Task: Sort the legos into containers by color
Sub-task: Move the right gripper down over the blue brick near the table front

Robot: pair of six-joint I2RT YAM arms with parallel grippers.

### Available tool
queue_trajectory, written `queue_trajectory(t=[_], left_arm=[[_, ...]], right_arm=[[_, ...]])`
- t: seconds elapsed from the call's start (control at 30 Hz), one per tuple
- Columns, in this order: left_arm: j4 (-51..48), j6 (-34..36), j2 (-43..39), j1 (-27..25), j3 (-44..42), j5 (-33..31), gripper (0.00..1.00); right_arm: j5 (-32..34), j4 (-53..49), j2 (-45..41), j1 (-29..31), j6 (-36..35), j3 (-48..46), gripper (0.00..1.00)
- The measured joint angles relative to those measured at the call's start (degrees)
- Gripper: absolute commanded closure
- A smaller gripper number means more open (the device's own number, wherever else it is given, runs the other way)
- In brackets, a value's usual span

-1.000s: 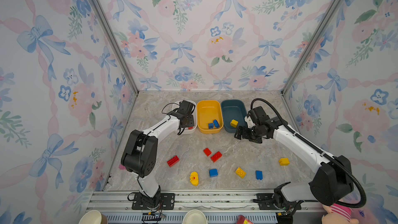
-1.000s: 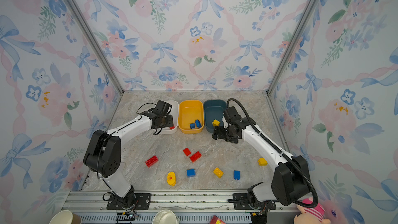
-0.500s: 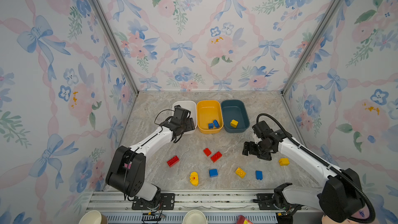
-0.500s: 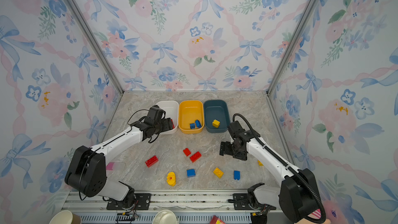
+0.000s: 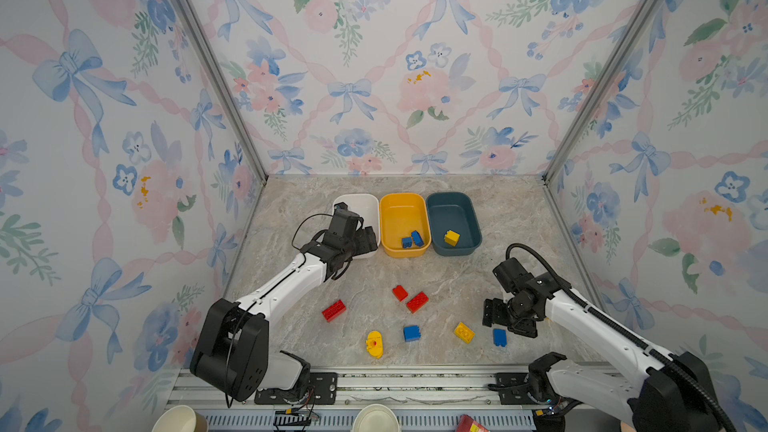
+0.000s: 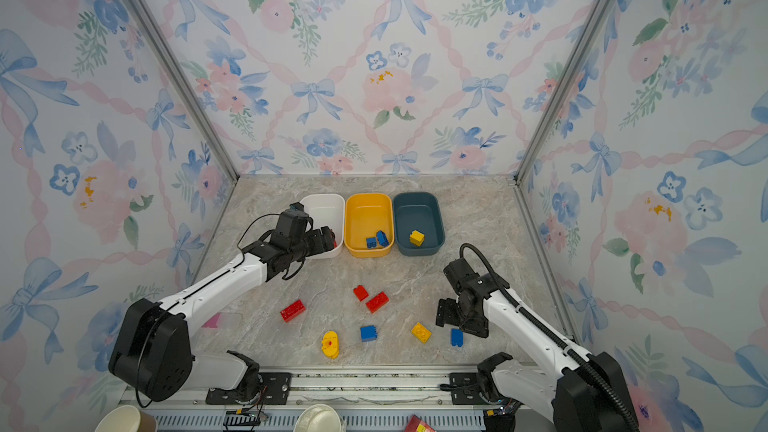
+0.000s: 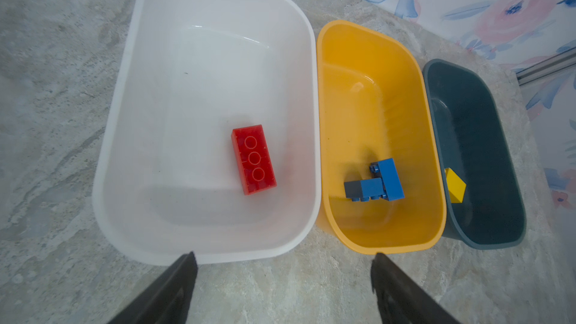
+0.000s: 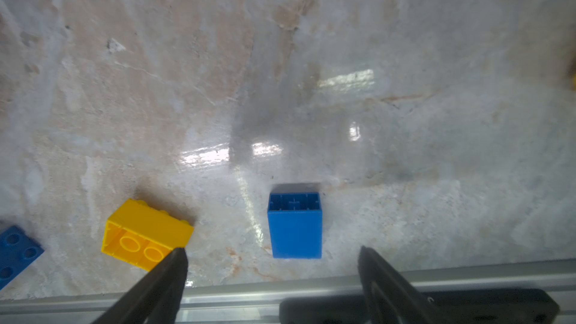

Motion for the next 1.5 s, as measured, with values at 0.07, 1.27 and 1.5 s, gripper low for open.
queue_trajectory(t=[0.07, 1.27, 1.5], left_arm=[[0.2, -0.2, -0.4, 0.0, -0.5, 0.3, 0.1], [0.8, -1.1, -2.7, -0.3, -1.9, 3.9, 0.09], [0.8, -1.1, -2.7, -0.3, -1.7, 5.3, 0.08]], right_arm=[[1.0, 0.0, 0.0, 1.7, 1.1, -0.2, 0.19], [7.5, 2.3, 7.0, 10.0, 11.6, -2.2, 0.31], [7.5, 2.6, 6.9, 10.5, 14.0, -2.2, 0.37]])
